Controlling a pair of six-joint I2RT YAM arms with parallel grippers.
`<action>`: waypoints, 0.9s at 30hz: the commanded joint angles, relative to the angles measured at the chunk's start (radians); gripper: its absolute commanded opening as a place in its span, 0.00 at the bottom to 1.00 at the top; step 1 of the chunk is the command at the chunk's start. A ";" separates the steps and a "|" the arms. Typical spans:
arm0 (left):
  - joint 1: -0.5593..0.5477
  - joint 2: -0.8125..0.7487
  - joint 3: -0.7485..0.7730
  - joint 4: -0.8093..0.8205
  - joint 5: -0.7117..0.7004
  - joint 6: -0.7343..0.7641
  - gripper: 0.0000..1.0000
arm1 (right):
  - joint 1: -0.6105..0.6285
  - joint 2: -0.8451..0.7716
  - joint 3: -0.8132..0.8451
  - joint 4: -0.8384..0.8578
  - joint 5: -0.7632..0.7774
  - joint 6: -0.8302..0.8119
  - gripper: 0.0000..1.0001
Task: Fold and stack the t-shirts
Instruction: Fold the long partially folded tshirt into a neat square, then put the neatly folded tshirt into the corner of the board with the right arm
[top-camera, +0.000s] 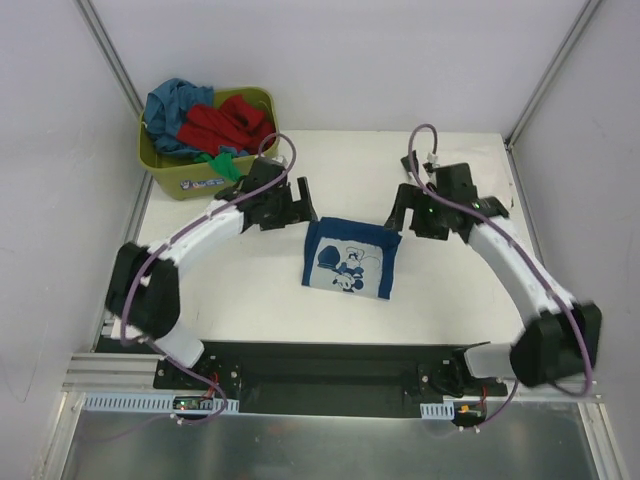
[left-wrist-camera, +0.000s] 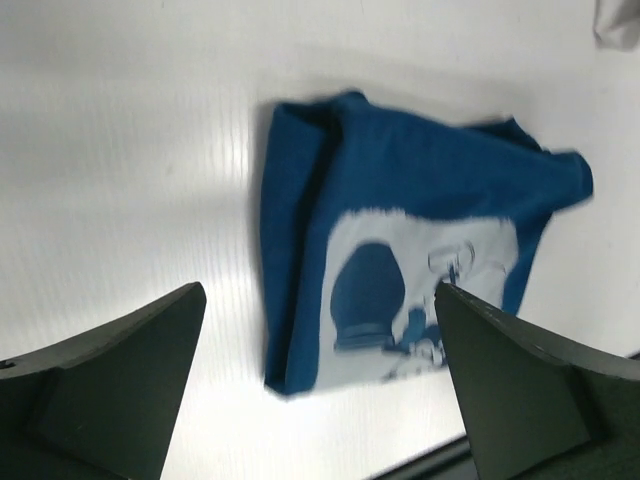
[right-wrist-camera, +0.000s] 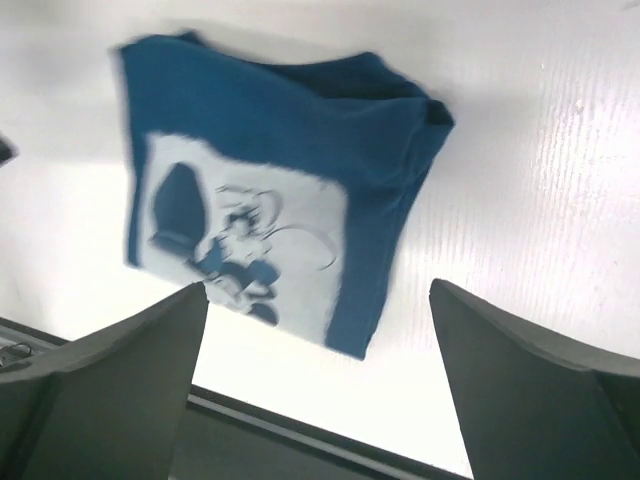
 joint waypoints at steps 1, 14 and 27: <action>-0.021 -0.290 -0.176 -0.004 0.041 -0.031 0.99 | 0.037 -0.382 -0.176 0.054 0.084 0.008 0.97; -0.030 -0.786 -0.639 0.003 0.014 -0.106 0.99 | 0.037 -0.626 -0.482 0.109 0.077 0.122 0.97; -0.030 -0.843 -0.699 -0.001 -0.017 -0.119 0.99 | 0.046 -0.058 -0.341 0.286 0.038 0.153 0.72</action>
